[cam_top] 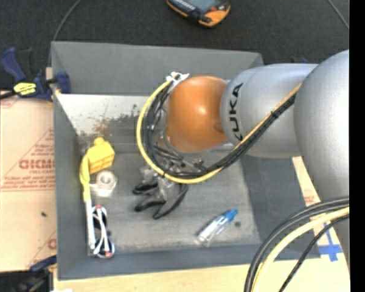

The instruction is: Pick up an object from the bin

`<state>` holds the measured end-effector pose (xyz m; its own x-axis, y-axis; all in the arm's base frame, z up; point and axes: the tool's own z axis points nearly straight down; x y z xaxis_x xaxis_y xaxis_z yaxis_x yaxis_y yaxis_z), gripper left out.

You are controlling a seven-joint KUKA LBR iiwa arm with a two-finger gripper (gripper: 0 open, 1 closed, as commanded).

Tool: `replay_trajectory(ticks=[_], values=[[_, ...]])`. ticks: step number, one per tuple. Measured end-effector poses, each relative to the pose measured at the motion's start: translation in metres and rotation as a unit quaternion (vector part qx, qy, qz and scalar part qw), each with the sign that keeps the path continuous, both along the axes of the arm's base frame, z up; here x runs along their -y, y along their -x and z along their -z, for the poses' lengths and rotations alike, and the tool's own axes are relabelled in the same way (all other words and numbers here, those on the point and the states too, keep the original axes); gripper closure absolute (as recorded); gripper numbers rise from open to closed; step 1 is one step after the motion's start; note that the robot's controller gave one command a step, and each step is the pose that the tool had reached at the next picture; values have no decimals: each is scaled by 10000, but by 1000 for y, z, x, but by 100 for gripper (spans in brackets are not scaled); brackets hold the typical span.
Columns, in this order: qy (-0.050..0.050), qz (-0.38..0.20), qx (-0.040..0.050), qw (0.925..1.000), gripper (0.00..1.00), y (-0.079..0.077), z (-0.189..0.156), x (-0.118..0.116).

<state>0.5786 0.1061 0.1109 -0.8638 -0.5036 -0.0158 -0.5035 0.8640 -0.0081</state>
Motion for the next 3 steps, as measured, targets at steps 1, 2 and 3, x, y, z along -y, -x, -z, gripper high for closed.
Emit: replay_trajectory(ticks=[1, 2, 3], values=[[-1, 4, 14, 10000, 100, -1, -9, 0], [-1, 7, 12, 10000, 100, -1, -15, 0], [0, 6, 11, 10000, 100, 0, -21, 0]])
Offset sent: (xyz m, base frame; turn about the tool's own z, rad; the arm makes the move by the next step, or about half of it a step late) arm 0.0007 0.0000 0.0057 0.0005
